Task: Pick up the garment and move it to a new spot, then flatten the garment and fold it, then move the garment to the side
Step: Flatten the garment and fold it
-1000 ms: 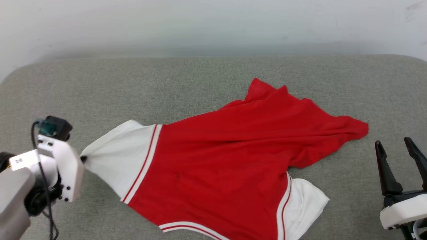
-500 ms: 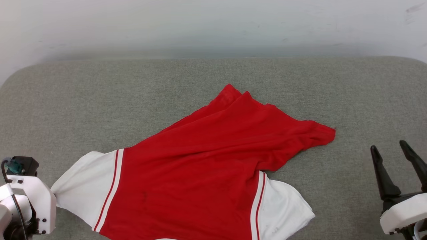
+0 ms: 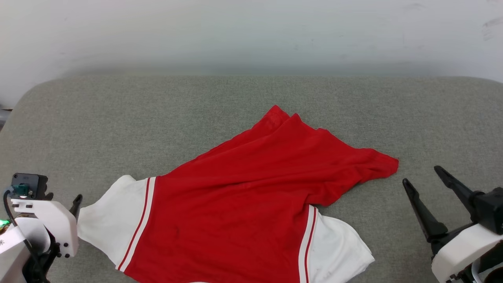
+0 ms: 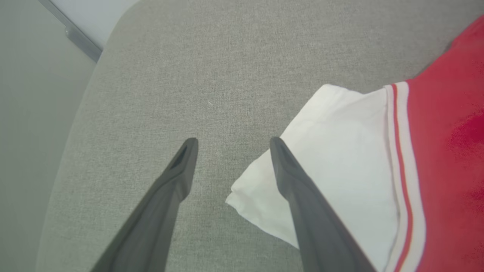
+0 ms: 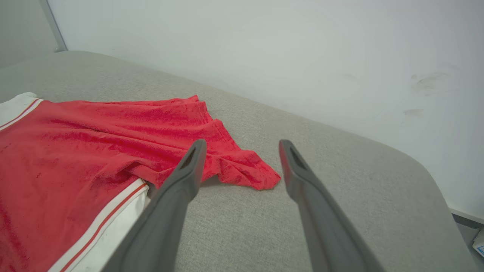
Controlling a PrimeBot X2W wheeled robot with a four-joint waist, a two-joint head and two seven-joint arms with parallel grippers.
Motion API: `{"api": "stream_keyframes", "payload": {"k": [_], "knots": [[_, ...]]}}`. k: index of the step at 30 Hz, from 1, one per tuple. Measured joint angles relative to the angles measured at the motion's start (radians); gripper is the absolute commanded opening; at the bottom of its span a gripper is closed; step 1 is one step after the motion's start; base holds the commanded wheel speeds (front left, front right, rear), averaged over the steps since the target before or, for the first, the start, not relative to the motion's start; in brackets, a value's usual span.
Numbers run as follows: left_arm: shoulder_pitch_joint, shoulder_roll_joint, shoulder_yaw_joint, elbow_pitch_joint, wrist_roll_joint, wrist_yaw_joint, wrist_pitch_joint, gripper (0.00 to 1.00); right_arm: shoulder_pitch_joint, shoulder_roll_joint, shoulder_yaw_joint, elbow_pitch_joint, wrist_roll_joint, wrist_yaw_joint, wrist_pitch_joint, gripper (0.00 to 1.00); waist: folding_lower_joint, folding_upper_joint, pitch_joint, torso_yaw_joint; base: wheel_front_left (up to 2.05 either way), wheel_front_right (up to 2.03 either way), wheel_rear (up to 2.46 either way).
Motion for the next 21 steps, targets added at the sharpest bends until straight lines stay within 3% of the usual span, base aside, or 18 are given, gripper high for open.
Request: {"api": "stream_keyframes", "payload": {"k": [5, 13, 18, 21], "knots": [[0.029, -0.004, 0.023, -0.068, 0.032, 0.066, -0.144, 1.0, -0.002, -0.081, 0.097, -0.051, 0.058, 0.0, 0.118, 1.0, 0.0, 0.0, -0.016, 0.017, 0.0, 0.0, 0.0], [0.093, 0.009, 0.074, -0.244, 0.067, 0.199, -0.249, 1.0, -0.001, -0.244, 0.277, -0.08, 0.174, 0.0, 0.428, 1.0, -0.0001, 0.0, -0.015, 0.051, 0.0, 0.0, 0.0], [0.146, -0.004, 0.148, -0.377, 0.122, 0.303, -0.266, 1.0, -0.061, -0.301, 0.342, -0.026, 0.2, 0.0, 0.504, 1.0, 0.0, 0.0, 0.003, 0.076, 0.0, 0.0, 0.0], [0.191, -0.041, 0.225, -0.474, 0.198, 0.361, -0.266, 1.0, -0.102, -0.307, 0.391, 0.026, 0.219, 0.0, 0.513, 1.0, 0.0, 0.0, 0.014, 0.097, 0.0, 0.0, 0.0]]}}
